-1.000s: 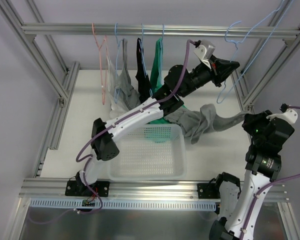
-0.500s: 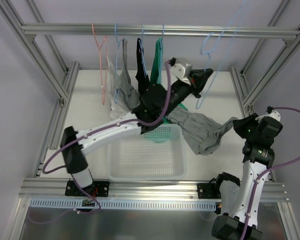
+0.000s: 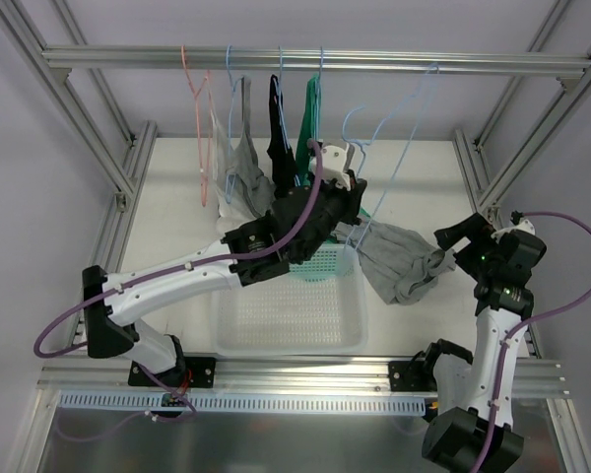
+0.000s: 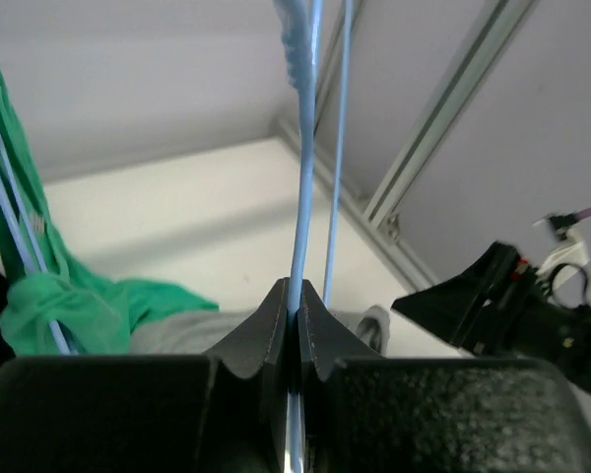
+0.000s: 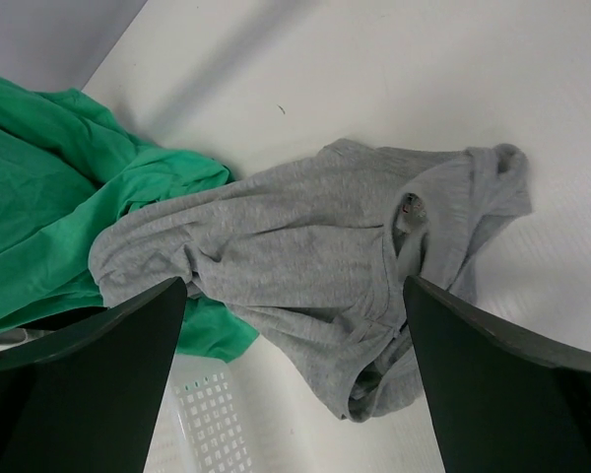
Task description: Remove the tank top from the hanger
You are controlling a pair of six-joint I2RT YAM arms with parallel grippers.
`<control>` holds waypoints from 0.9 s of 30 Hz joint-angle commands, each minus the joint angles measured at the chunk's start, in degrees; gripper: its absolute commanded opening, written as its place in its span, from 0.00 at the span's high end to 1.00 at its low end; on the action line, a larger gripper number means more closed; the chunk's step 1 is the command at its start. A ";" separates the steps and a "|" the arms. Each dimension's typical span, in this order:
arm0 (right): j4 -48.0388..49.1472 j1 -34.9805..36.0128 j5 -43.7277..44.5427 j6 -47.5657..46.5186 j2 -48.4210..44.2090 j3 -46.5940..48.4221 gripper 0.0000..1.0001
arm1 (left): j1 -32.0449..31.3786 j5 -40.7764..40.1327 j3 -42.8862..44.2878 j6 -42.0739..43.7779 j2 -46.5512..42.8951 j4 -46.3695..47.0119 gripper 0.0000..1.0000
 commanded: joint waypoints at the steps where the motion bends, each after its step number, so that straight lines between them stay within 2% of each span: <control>1: 1.46 0.28 -0.87 -0.85 -0.93 2.85 0.01 | -0.71 -5.13 7.77 -7.98 3.48 -15.70 1.00; 6: 0.66 0.20 -0.17 -1.81 -2.25 3.20 0.01 | -1.49 -6.10 12.88 -10.20 4.63 -21.96 1.00; 10: 0.49 0.28 -0.17 -1.90 -2.34 3.55 0.01 | -2.82 -10.04 15.07 -6.71 6.37 -22.58 1.00; 12: 0.57 0.28 -1.13 -1.46 -1.99 3.73 0.01 | -2.38 -11.46 20.42 -3.80 8.84 -23.54 1.00; 13: 0.58 0.28 -1.40 -1.20 -1.90 4.08 0.01 | -2.03 -11.03 23.31 -2.39 12.33 -24.94 1.00; 16: 0.58 0.28 -1.84 -1.02 -2.16 4.52 0.01 | 1.22 -6.91 43.56 -4.03 21.02 -36.78 1.00; 17: 0.66 0.28 -1.93 -0.93 -2.43 4.61 0.01 | 2.27 -4.64 46.43 -4.57 22.63 -41.86 1.00; 21: 0.58 0.28 -2.10 -1.11 -3.13 4.70 0.01 | 7.37 1.88 49.53 -7.82 24.23 -43.85 1.00; 27: 0.58 0.28 -2.72 -1.02 -2.69 4.79 0.00 | 9.84 4.34 53.04 -4.76 24.67 -43.67 1.00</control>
